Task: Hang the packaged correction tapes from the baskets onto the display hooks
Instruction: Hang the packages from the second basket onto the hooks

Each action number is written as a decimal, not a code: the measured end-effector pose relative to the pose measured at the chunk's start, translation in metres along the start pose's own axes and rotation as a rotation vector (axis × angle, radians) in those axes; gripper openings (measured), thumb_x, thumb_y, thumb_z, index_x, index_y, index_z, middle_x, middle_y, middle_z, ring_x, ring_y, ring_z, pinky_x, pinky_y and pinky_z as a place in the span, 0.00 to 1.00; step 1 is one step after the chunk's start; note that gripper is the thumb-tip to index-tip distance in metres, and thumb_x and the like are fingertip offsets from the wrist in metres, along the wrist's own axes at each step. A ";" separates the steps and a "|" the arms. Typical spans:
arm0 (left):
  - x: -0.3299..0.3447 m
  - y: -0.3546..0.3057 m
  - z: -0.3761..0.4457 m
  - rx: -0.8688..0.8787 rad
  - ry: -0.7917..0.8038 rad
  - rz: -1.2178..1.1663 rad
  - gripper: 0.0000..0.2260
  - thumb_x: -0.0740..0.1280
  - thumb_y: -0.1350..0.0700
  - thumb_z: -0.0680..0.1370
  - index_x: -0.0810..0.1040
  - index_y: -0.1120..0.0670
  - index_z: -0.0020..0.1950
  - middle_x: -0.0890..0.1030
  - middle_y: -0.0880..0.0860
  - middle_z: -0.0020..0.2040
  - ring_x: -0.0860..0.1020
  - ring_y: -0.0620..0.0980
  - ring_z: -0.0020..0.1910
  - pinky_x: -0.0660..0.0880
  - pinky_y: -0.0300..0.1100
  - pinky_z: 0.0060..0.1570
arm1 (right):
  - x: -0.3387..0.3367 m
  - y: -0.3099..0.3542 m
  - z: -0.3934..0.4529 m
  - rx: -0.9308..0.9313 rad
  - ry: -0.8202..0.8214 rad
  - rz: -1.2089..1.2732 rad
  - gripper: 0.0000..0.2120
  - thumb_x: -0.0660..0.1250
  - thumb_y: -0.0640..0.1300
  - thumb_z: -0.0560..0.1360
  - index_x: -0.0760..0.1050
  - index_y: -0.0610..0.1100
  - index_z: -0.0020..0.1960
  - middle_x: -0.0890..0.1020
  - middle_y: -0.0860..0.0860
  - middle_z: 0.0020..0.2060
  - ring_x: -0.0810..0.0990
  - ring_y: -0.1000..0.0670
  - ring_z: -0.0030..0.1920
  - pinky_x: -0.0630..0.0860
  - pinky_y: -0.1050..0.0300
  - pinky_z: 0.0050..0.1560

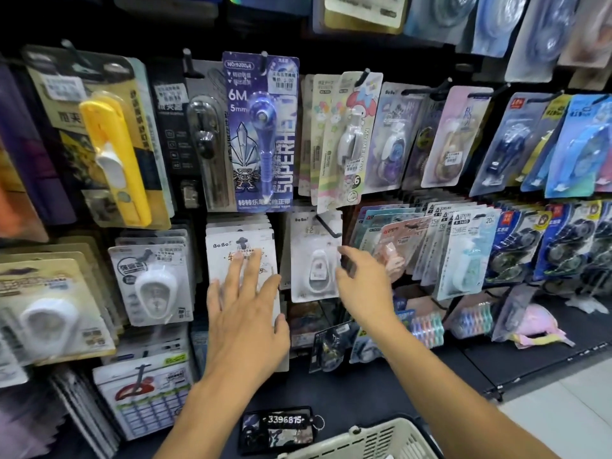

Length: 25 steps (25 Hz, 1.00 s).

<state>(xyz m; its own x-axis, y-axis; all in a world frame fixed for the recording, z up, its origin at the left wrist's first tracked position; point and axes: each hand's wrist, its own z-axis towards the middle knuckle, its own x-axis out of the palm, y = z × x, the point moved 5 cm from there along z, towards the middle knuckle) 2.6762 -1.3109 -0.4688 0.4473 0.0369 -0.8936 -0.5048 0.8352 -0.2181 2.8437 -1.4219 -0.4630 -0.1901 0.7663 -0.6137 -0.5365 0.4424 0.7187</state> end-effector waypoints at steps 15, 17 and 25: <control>0.022 0.005 -0.004 0.114 -0.048 0.039 0.34 0.64 0.48 0.79 0.56 0.46 0.84 0.31 0.49 0.81 0.26 0.52 0.79 0.30 0.56 0.78 | -0.018 -0.061 0.073 -0.082 0.279 -0.549 0.41 0.58 0.40 0.80 0.34 0.52 0.82 0.45 0.51 0.83 0.71 0.35 0.69 0.76 0.45 0.58; 0.021 0.008 -0.007 0.149 -0.067 0.025 0.33 0.65 0.50 0.79 0.59 0.47 0.83 0.34 0.48 0.82 0.28 0.51 0.80 0.31 0.55 0.78 | -0.016 -0.057 0.081 -0.058 0.311 -0.536 0.42 0.59 0.39 0.79 0.35 0.51 0.82 0.46 0.50 0.83 0.74 0.34 0.66 0.76 0.46 0.58; 0.128 -0.019 -0.120 0.285 0.472 -0.050 0.29 0.65 0.55 0.79 0.64 0.51 0.80 0.59 0.54 0.83 0.57 0.56 0.81 0.56 0.52 0.78 | 0.027 -0.146 -0.088 0.102 -0.025 -0.031 0.18 0.62 0.40 0.80 0.73 0.46 0.69 0.80 0.47 0.62 0.80 0.46 0.54 0.73 0.54 0.53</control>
<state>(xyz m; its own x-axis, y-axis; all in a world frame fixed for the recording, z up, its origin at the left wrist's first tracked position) 2.6548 -1.3880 -0.6261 0.0524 -0.2018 -0.9780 -0.2421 0.9476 -0.2085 2.8444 -1.5063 -0.6135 -0.1539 0.7622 -0.6288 -0.4547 0.5104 0.7299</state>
